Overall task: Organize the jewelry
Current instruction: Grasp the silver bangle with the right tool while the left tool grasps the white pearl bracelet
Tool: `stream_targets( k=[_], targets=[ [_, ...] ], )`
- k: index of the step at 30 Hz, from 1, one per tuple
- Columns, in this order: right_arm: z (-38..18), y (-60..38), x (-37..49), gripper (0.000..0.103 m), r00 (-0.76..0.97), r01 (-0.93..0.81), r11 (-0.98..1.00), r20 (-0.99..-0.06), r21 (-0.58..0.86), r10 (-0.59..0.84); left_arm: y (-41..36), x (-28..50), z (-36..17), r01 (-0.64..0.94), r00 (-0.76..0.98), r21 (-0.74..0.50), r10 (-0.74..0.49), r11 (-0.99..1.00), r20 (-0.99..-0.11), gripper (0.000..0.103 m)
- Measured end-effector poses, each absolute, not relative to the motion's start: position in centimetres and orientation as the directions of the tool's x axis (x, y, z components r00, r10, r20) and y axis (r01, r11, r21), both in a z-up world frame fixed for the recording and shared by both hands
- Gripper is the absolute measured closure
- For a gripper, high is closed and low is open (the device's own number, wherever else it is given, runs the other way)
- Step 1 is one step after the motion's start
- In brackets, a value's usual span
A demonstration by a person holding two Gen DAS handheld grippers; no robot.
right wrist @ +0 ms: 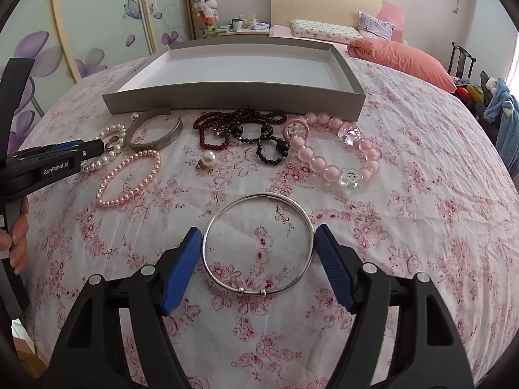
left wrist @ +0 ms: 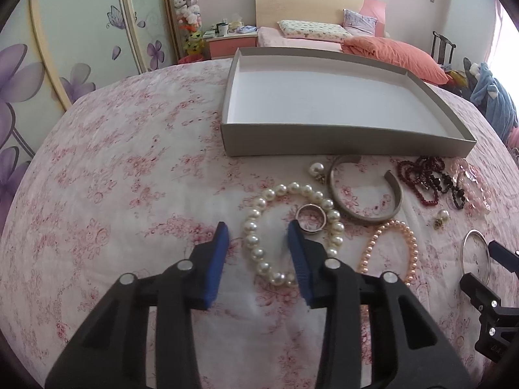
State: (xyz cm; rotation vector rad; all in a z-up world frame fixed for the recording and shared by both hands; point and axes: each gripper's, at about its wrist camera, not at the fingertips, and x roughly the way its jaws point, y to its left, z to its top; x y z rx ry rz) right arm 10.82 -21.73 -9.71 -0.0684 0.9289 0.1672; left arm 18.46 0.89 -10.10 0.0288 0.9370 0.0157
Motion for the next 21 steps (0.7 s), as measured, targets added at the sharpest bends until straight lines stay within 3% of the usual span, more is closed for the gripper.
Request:
stream_targets(
  k=[3, 4, 5, 12, 21],
  targets=[
    [-9.7, -21.7, 10.8, 0.031, 0.587, -0.174, 0.985, -0.802, 0.012, 0.114, 0.7, 18.2, -10.0, 0.014, 0.598, 0.026, 0.013, 1.0, -0.802, 0.077],
    [-9.7, -21.7, 10.8, 0.031, 0.587, -0.174, 0.985, -0.801, 0.014, 0.115, 0.7, 18.2, -10.0, 0.016, 0.6, 0.03, 0.014, 0.999, -0.8, 0.088],
    [-9.7, -21.6, 10.8, 0.031, 0.588, -0.173, 0.985, -0.801, 0.016, 0.116, 0.7, 18.0, -10.0, 0.018, 0.601, 0.03, 0.014, 0.999, -0.799, 0.092],
    [-9.4, -22.6, 10.5, 0.032, 0.607, -0.162, 0.986, -0.783, 0.05, 0.139, 1.9, 16.2, -9.4, 0.02, 0.629, -0.021, -0.028, 1.0, -0.777, 0.093],
    [-6.9, -22.4, 9.4, 0.032, 0.711, -0.161, 0.985, -0.684, 0.065, 0.162, 2.0, 11.7, -4.9, 0.06, 0.774, -0.084, -0.099, 0.995, -0.626, 0.093]
  ],
)
